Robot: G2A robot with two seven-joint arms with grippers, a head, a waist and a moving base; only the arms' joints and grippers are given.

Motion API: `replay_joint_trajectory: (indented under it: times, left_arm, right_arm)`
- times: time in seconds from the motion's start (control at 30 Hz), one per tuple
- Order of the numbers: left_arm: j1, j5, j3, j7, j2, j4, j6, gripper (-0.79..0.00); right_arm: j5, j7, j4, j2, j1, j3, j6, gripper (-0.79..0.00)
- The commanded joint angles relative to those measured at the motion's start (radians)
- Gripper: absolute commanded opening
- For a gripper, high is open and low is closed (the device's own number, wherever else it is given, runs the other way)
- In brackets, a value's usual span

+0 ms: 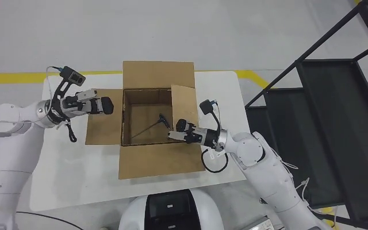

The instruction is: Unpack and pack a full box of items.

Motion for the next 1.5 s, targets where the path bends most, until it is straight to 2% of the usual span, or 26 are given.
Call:
replay_joint_trajectory:
  times: [0.0,0.07,0.17,0.33,0.43,0.53,0.63,0.7,0.8,0.9,1.03,1.2,1.33,1.47]
  left_arm:
    - [-0.036,0.019,0.041,0.043,-0.015,0.02,-0.033,0.0]
    - [-0.057,0.001,0.034,0.061,-0.021,0.053,-0.072,0.0]
    - [-0.058,0.012,-0.028,0.108,-0.011,0.117,-0.129,0.0]
    - [0.004,0.119,-0.188,0.168,0.033,0.173,-0.207,0.0]
    - [0.053,0.32,-0.243,0.241,0.059,0.167,-0.241,0.0]
    - [0.105,0.508,-0.228,0.342,0.064,0.118,-0.26,0.0]
    - [0.129,0.647,-0.18,0.44,0.057,0.099,-0.219,0.0]
    - [0.13,0.681,-0.136,0.462,0.047,0.095,-0.186,0.0]
    - [0.112,0.631,-0.08,0.444,0.029,0.114,-0.173,0.0]
    - [0.097,0.483,-0.052,0.379,0.013,0.133,-0.178,0.0]
    - [0.079,0.368,-0.057,0.299,0.007,0.127,-0.212,0.0]
    - [0.069,0.232,-0.065,0.16,0.004,0.059,-0.226,0.0]
    - [0.038,0.226,-0.028,0.058,-0.003,0.016,-0.227,0.0]
    - [-0.013,0.307,0.071,0.073,-0.024,0.0,-0.243,0.0]
  right_arm:
    - [0.0,0.0,0.0,0.0,0.0,0.0,0.0,0.0]
    - [0.0,0.0,0.0,0.0,0.0,0.0,0.0,0.0]
    - [0.0,0.0,0.0,0.0,0.0,0.0,0.0,0.0]
    - [0.0,0.0,0.0,0.0,0.0,0.0,0.0,0.0]
    - [0.0,0.0,0.0,0.0,0.0,0.0,0.0,0.0]
    - [0.0,0.0,0.0,0.0,0.0,0.0,0.0,0.0]
    - [0.0,0.0,0.0,0.0,0.0,0.0,0.0,0.0]
    - [0.0,0.0,0.0,0.0,0.0,0.0,0.0,0.0]
    - [0.0,0.0,0.0,0.0,0.0,0.0,0.0,0.0]
    - [0.0,0.0,0.0,0.0,0.0,0.0,0.0,0.0]
    - [0.0,0.0,0.0,0.0,0.0,0.0,0.0,0.0]
    - [0.0,0.0,0.0,0.0,0.0,0.0,0.0,0.0]
    - [0.0,0.0,0.0,0.0,0.0,0.0,0.0,0.0]
    - [0.0,0.0,0.0,0.0,0.0,0.0,0.0,0.0]
